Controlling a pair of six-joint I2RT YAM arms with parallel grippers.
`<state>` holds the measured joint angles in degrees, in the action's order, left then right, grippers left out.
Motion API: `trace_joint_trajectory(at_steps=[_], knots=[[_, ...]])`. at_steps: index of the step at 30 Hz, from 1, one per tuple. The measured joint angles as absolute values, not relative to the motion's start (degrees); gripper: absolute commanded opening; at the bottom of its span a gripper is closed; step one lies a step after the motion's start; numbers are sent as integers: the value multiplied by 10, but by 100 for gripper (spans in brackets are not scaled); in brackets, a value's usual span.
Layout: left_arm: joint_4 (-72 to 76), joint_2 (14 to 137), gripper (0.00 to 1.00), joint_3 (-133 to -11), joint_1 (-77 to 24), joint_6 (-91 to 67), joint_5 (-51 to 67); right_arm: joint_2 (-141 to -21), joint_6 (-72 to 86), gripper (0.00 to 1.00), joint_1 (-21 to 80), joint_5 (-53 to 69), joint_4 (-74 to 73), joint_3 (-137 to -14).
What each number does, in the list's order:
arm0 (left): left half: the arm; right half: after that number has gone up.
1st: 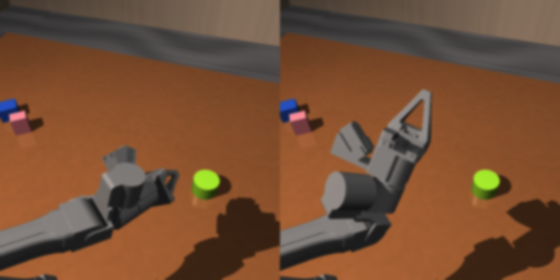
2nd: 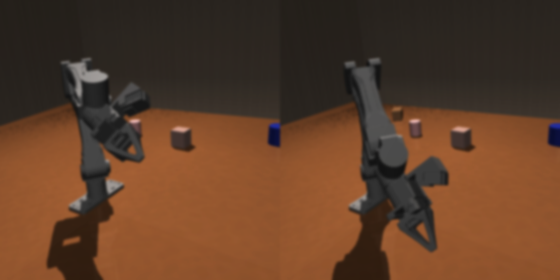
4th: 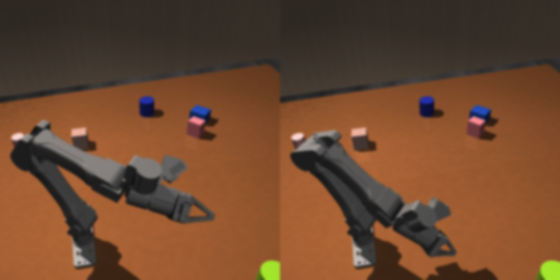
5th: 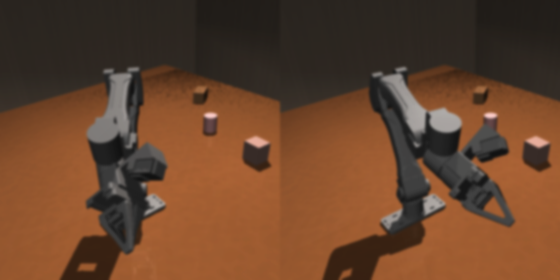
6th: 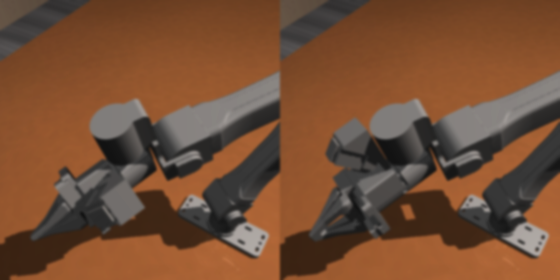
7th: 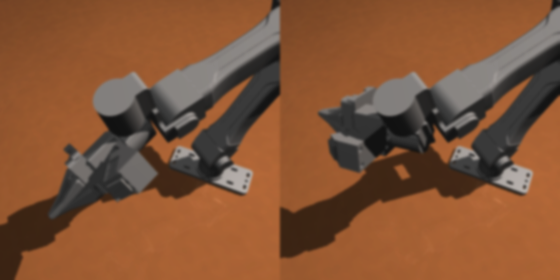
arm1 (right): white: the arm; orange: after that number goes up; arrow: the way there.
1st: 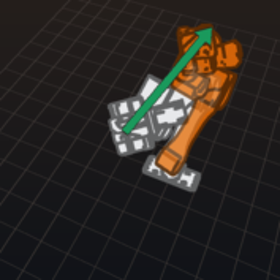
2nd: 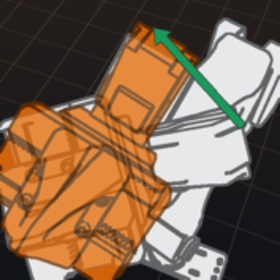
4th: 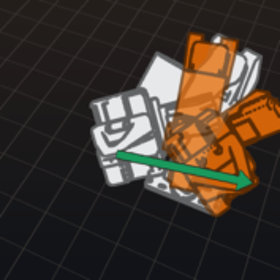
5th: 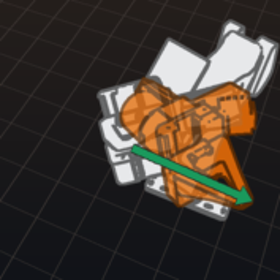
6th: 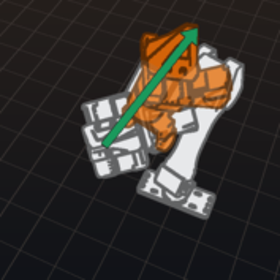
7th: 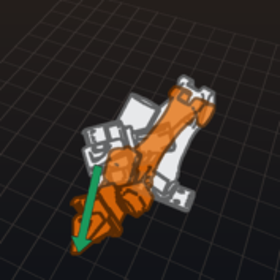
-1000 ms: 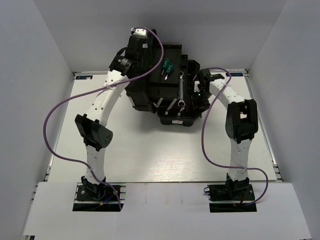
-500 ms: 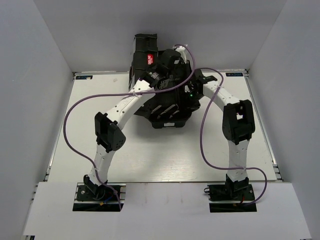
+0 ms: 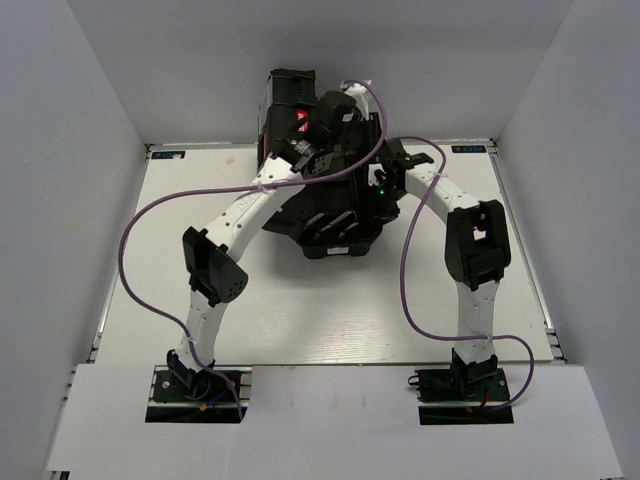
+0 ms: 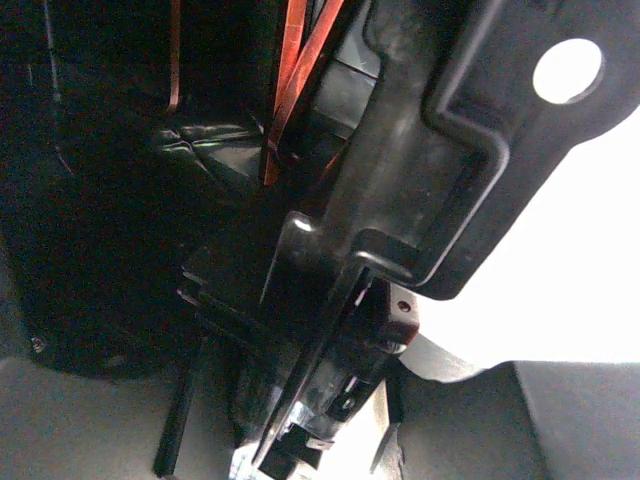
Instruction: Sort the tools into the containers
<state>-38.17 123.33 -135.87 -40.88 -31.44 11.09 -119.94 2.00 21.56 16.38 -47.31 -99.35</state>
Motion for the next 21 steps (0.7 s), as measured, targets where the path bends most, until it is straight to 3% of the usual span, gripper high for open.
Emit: trace_joint_trajectory(at_steps=[4, 11, 12, 14, 15, 18, 21], knots=[[-368, 1167, 51, -1331, -398, -304, 80, -1198, 21, 0, 215, 164, -468, -988], [-339, 1049, 52, -1357, -372, -279, 6, -1198, 24, 2, 215, 164, -465, -981], [-339, 1031, 54, -1352, -371, -275, -12, -1197, 24, 18, 214, 166, -463, -980], [-346, 983, 55, -1319, -371, -269, -63, -1197, 24, 36, 213, 167, -463, -980], [-349, 953, 55, -1287, -371, -269, -90, -1197, 24, 51, 213, 167, -463, -980], [-372, 879, 55, -1202, -368, -273, -160, -1195, 11, 69, 206, 179, -473, -980], [-385, 825, 58, -1114, -359, -287, -216, -1182, -8, 79, 197, 209, -484, -980]])
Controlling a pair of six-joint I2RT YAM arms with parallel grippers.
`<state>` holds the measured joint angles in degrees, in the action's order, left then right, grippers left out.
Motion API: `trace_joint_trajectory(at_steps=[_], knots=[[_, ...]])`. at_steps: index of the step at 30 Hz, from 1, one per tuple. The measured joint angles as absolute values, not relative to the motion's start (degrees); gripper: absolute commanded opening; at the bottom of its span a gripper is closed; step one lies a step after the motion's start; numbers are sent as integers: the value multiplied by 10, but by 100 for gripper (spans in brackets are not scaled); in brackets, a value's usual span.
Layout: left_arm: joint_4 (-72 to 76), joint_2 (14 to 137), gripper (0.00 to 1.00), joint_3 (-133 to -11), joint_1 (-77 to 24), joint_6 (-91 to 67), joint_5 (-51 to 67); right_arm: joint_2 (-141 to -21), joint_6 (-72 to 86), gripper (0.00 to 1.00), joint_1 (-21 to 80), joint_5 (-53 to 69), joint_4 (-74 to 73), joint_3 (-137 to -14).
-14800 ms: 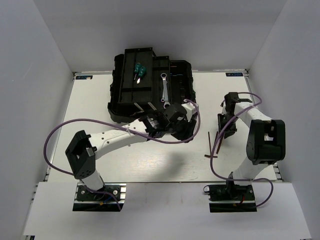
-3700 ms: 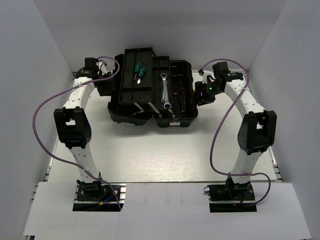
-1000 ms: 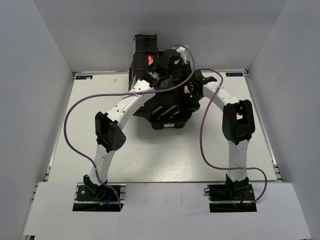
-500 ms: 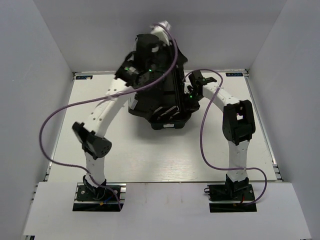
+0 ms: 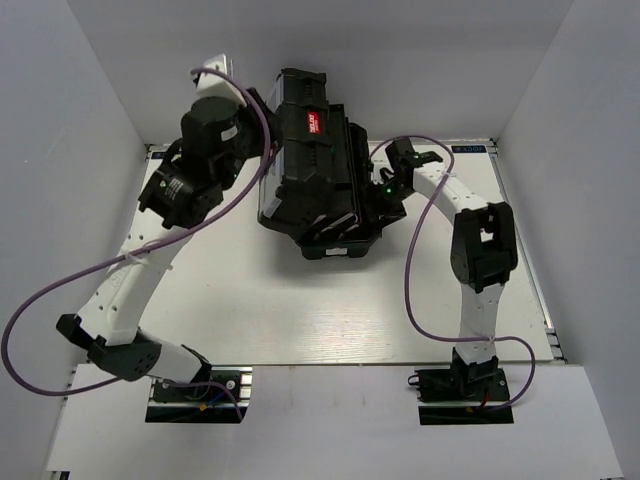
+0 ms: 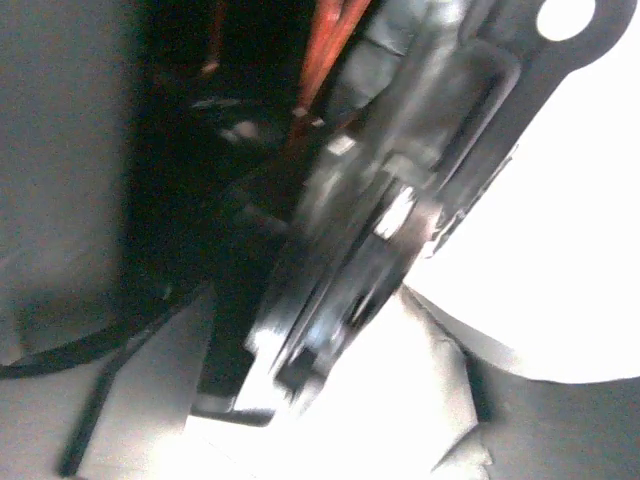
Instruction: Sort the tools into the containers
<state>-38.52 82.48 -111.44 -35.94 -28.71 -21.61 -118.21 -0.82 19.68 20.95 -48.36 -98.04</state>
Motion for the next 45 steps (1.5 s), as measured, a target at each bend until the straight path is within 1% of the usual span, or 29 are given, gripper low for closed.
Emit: trace_joint_trajectory(at_steps=[1, 2, 7, 9, 10, 11, 12, 13, 14, 17, 20, 24, 26, 29, 30, 32, 33, 35, 36, 39, 40, 43, 45], knots=[[-390, 813, 58, -1086, -356, -291, -229, -1175, -13, 81, 196, 218, -485, -981], [-392, 805, 59, -1062, -354, -296, -240, -1167, -19, 85, 194, 227, -488, -981], [-406, 803, 59, -982, -344, -312, -261, -1121, -40, 85, 180, 265, -496, -996], [-410, 808, 59, -967, -340, -318, -260, -1103, -42, 78, 174, 271, -493, -1002], [-409, 812, 59, -962, -339, -321, -259, -1094, -42, 52, 173, 266, -491, -1003], [-409, 815, 59, -958, -338, -322, -257, -1085, -43, 31, 173, 257, -488, -1004], [-407, 818, 59, -953, -337, -324, -254, -1075, -40, 13, 173, 239, -484, -1004], [-406, 821, 59, -949, -336, -325, -249, -1066, -37, 2, 173, 216, -481, -1003], [-404, 825, 59, -946, -335, -326, -244, -1057, -30, 0, 172, 194, -477, -1003], [-397, 850, 59, -946, -333, -328, -218, -1025, -15, 0, 164, 141, -452, -976], [-381, 890, 59, -947, -331, -328, -175, -993, -12, 0, 141, 114, -444, -931], [-376, 964, 59, -970, -331, -325, -102, -976, 1, 0, 114, 95, -444, -908], [-385, 1015, 59, -1008, -331, -319, -66, -971, 5, 1, 104, 92, -442, -905], [-374, 1058, 59, -1042, -333, -306, -46, -962, 10, 9, 92, 95, -441, -905], [-375, 1055, 61, -1039, -331, -306, -43, -959, 11, 19, 88, 96, -440, -905], [-372, 1036, 66, -1024, -331, -303, -39, -953, 11, 35, 81, 110, -439, -905], [-376, 1026, 72, -1021, -331, -301, -44, -950, 11, 56, 78, 120, -439, -905], [-381, 1001, 79, -1021, -331, -291, -62, -945, 1, 78, 72, 155, -438, -905], [-386, 988, 86, -1021, -331, -286, -74, -943, -6, 90, 71, 172, -437, -905], [-398, 924, 89, -1016, -330, -275, -103, -940, -21, 90, 70, 203, -437, -905], [-398, 895, 100, -1003, -330, -272, -110, -940, -23, 90, 70, 209, -437, -905], [-391, 793, 100, -931, -328, -266, -125, -940, -22, 90, 72, 204, -439, -905], [-388, 719, 100, -856, -327, -264, -131, -939, -18, 90, 71, 185, -442, -904]])
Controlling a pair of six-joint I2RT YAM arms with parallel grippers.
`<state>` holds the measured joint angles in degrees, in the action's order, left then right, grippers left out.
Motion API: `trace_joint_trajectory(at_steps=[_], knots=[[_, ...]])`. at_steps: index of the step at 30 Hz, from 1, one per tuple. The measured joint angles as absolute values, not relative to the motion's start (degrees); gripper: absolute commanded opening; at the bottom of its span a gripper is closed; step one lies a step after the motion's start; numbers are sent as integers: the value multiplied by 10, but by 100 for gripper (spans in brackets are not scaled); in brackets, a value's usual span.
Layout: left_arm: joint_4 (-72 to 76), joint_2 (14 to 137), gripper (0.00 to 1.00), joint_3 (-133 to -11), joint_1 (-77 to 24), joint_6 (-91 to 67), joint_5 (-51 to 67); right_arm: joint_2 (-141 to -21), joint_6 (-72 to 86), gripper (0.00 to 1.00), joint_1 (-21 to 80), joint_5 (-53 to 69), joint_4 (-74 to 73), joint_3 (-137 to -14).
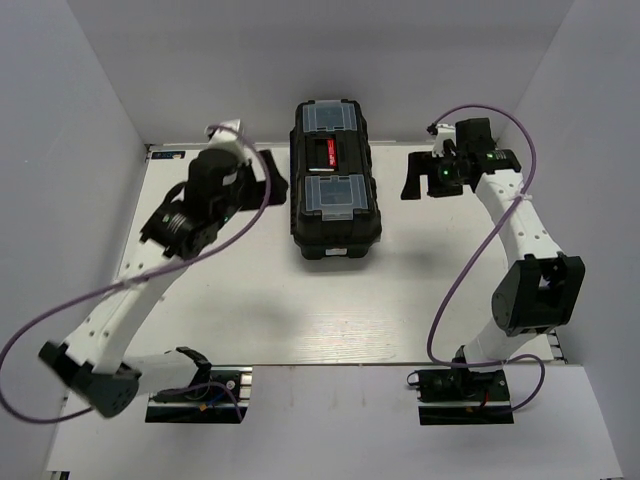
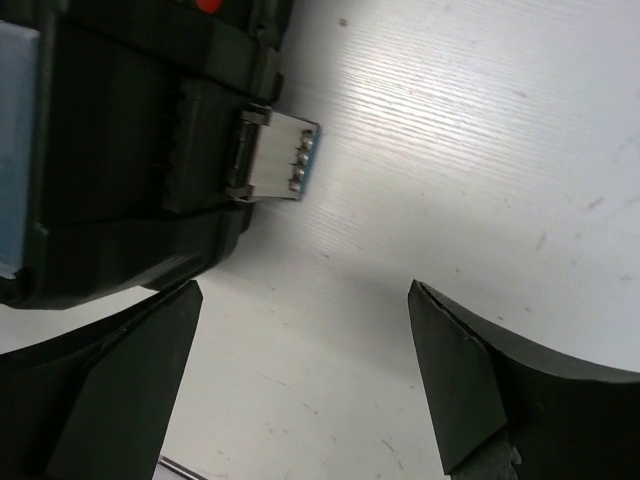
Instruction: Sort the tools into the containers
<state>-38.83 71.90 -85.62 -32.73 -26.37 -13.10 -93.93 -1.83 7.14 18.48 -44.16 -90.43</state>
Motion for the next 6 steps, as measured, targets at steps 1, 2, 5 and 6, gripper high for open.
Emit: trace_joint_trajectory(at_steps=[1, 2, 5, 6], knots=[[-388, 687, 100, -823, -327, -263, -133, -937, -17, 90, 71, 173, -445, -903], [-390, 662, 100, -794, -327, -263, -136, -933, -18, 90, 71, 161, -448, -900], [-398, 618, 100, -740, -327, -262, -146, -902, -25, 90, 71, 133, -449, -868], [-399, 609, 100, -726, -327, -261, -150, -885, -28, 90, 71, 125, -445, -848]])
